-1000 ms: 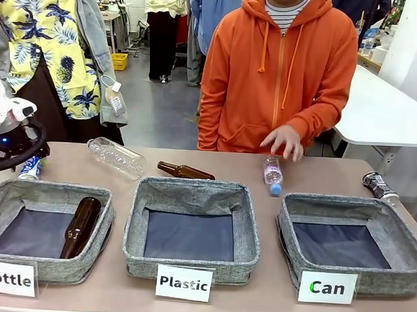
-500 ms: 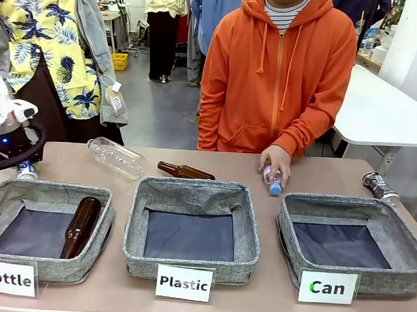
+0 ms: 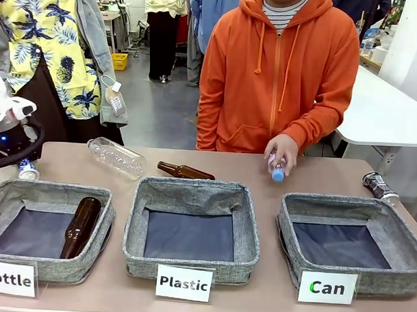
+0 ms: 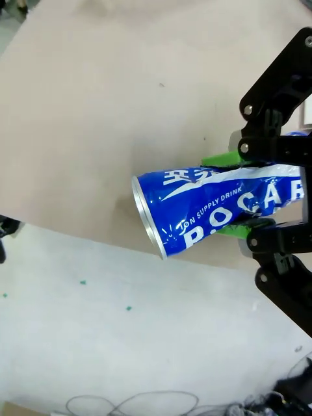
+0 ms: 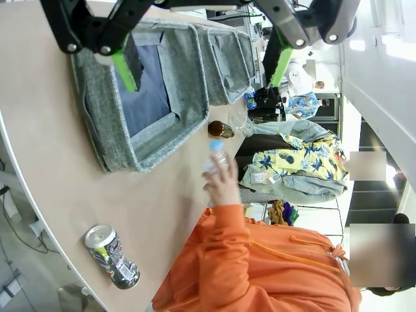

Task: Sort the can waste into the basket.
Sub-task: Pick up the can waste from the table and place it in the right Fabric basket.

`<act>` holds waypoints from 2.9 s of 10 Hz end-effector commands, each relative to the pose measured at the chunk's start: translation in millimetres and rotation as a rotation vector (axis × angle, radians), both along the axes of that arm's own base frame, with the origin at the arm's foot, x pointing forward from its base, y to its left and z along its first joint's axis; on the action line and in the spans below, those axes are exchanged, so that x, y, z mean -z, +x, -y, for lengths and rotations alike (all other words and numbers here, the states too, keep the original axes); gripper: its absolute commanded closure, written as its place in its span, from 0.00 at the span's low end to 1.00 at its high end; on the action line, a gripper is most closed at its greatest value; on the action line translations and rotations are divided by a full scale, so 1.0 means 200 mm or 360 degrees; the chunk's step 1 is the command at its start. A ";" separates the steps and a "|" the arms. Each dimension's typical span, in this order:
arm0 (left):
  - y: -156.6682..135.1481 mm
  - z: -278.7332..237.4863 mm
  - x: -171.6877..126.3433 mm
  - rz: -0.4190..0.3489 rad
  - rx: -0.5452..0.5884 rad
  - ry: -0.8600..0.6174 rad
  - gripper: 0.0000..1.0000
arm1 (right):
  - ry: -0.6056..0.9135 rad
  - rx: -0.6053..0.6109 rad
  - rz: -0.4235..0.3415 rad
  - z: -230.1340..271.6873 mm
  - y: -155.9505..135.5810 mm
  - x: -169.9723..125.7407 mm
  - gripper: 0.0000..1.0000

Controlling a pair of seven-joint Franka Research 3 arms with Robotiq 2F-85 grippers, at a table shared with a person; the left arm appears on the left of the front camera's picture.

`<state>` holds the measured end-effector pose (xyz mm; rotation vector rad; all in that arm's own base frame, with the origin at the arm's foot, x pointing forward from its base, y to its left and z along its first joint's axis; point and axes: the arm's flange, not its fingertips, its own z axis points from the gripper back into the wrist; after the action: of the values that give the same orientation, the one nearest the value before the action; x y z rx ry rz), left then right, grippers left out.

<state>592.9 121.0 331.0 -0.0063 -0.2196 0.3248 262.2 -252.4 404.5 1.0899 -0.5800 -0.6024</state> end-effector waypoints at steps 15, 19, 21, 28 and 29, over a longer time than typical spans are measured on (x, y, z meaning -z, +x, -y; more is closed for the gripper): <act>-1.30 0.27 -0.89 0.0592 0.1916 -0.0532 1.00 | 0.0009 0.0008 0.0046 0.01 0.01 0.00 0.00; -1.31 0.69 -1.00 0.0812 0.2099 -0.0441 0.63 | -0.0172 -0.0065 -0.0060 0.06 -0.10 -0.27 0.00; -1.32 1.20 -1.15 0.0921 0.2318 -0.0289 0.63 | -0.0360 -0.0098 -0.0116 0.21 -0.29 -0.38 0.00; -1.21 3.48 -0.95 0.1362 0.3169 -0.0106 0.63 | -0.0383 -0.0124 -0.0070 0.35 -0.61 -0.41 0.00; -1.21 3.67 -0.88 0.1322 0.3200 -0.0041 0.63 | -0.0383 -0.0124 -0.0070 0.35 -0.61 -0.41 0.00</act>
<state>329.5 -562.4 489.4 -0.4140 -0.9113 -1.7126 139.6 -323.7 485.0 0.8839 -0.5495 -0.4665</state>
